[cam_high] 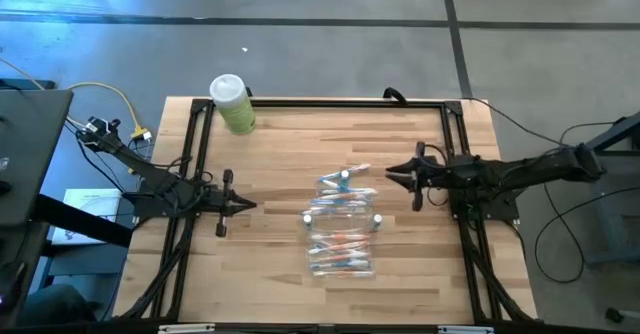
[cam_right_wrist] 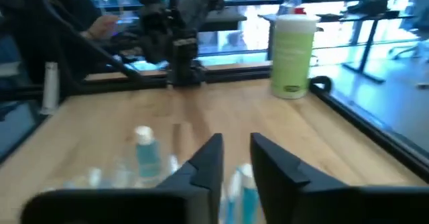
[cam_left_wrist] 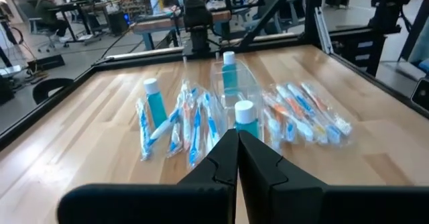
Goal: Pick & Place toothbrushing station
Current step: Put the mouthwash into the transparent organizer
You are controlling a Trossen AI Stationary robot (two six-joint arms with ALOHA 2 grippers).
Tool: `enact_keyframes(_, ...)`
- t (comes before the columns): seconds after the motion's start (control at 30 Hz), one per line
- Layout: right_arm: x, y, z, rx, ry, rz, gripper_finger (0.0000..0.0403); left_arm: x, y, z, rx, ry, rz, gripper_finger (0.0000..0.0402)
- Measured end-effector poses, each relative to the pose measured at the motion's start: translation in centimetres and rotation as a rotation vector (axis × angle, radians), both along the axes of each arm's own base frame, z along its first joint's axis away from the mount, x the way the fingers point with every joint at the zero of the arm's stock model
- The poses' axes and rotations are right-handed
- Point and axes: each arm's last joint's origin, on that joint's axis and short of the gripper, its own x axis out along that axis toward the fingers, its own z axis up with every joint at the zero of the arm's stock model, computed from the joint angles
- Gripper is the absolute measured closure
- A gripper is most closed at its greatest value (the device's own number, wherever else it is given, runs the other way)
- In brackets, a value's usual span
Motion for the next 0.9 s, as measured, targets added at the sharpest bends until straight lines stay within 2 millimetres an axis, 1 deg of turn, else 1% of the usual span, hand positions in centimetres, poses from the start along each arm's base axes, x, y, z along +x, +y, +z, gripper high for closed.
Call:
enact_keyframes(0.07, 0.8, 0.4, 0.5, 0.002, 0.028, -0.003, 0.029, 0.1, 0.0, 0.0, 0.004, 0.002, 0.024, 0.0385)
enact_keyframes(0.17, 2.3, 0.9, 1.1, -0.024, 0.1, -0.071, 0.0247, 0.2, 0.0, 0.0, 0.001, -0.004, 0.062, 0.0362)
enact_keyframes(0.27, 3.8, 1.2, 1.5, -0.044, 0.16, -0.134, 0.0211, 0.4, 0.0, 0.0, -0.025, -0.01, 0.09, 0.0326)
enact_keyframes(0.4, 6.2, 1.5, 1.8, -0.054, 0.209, -0.145, 0.0178, 0.7, -0.2, 0.1, -0.064, -0.025, 0.099, 0.0271)
enact_keyframes(0.53, 8.4, 1.3, 1.4, -0.035, 0.255, -0.201, 0.0162, 1.1, -0.5, 0.0, -0.147, -0.031, 0.105, 0.022)
enact_keyframes(0.67, 10.4, 0.3, 0.5, -0.004, 0.302, -0.267, 0.0159, 1.6, -0.8, -0.2, -0.163, -0.036, 0.114, 0.0183)
enact_keyframes(0.8, 11.7, -1.1, -0.6, 0.069, 0.334, -0.335, 0.0159, 2.2, -1.2, -0.3, -0.177, -0.061, 0.112, 0.0167)
enact_keyframes(0.9, 12.3, -1.7, -1.6, 0.084, 0.376, -0.325, 0.0159, 2.7, -1.4, -0.4, -0.199, -0.077, 0.123, 0.0165)
